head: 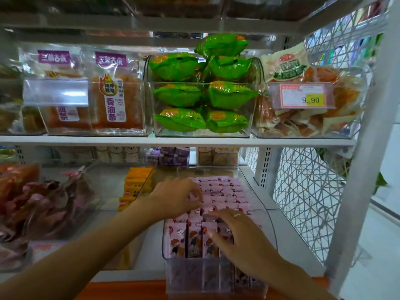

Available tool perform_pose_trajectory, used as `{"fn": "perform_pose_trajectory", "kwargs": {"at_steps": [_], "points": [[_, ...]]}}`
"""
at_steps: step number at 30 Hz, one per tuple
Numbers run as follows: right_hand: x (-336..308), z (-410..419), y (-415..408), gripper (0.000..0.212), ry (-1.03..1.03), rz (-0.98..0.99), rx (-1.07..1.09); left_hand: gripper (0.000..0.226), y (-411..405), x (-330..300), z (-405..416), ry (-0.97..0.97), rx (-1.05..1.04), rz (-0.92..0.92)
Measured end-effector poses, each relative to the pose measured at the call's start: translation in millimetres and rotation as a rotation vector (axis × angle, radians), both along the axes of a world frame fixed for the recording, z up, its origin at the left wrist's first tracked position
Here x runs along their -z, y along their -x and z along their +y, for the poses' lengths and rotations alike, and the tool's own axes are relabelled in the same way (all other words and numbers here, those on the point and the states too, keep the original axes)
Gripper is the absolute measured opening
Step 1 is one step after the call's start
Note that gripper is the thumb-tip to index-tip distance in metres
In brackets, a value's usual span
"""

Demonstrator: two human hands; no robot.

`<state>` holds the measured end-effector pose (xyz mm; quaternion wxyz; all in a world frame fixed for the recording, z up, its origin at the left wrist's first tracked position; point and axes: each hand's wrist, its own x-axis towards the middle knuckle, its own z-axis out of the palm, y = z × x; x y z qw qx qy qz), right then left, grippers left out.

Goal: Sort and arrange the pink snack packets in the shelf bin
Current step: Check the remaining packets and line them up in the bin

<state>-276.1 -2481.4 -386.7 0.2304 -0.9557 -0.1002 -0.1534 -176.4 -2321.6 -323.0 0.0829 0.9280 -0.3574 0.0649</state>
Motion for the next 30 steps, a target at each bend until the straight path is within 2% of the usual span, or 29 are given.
{"fn": "perform_pose_trajectory", "kwargs": {"at_steps": [3, 6, 10, 14, 17, 19, 21, 25, 27, 29, 30], "points": [[1, 0, 0, 0.04, 0.022, 0.011, 0.01, 0.036, 7, 5, 2, -0.18, 0.058, -0.006], [2, 1, -1, 0.042, 0.062, 0.006, 0.022, 0.032, 10, 13, 0, -0.184, 0.048, -0.013], [3, 1, -1, 0.04, 0.051, -0.002, 0.014, 0.022, 16, 11, 1, 0.011, 0.0, -0.029], [3, -1, -1, 0.046, 0.006, 0.038, 0.004, 0.013, 32, -1, 16, 0.441, -0.085, -0.098], [-9, 3, 3, 0.071, -0.249, 0.037, -0.031, 0.005, 56, 3, 28, 0.908, -0.11, -0.023], [-20, 10, 7, 0.076, -0.386, 0.004, -0.037, 0.007, 72, 10, 30, 1.079, -0.065, 0.017], [-27, 19, 12, 0.071, -0.443, 0.014, -0.083, 0.014, 83, 14, 28, 1.139, -0.004, 0.071], [-33, 31, 19, 0.045, -0.517, -0.004, -0.157, 0.026, 87, 17, 27, 1.258, 0.065, 0.234], [-34, 31, 16, 0.039, -0.774, 0.103, -0.103, 0.029, 84, 22, 30, 1.291, 0.047, 0.285], [-33, 27, 12, 0.041, -1.08, 0.264, -0.066, 0.031, 85, 30, 31, 1.226, 0.033, 0.309], [-33, 26, 11, 0.04, -1.15, 0.299, -0.059, 0.035, 87, 33, 31, 1.169, 0.029, 0.309]]}}
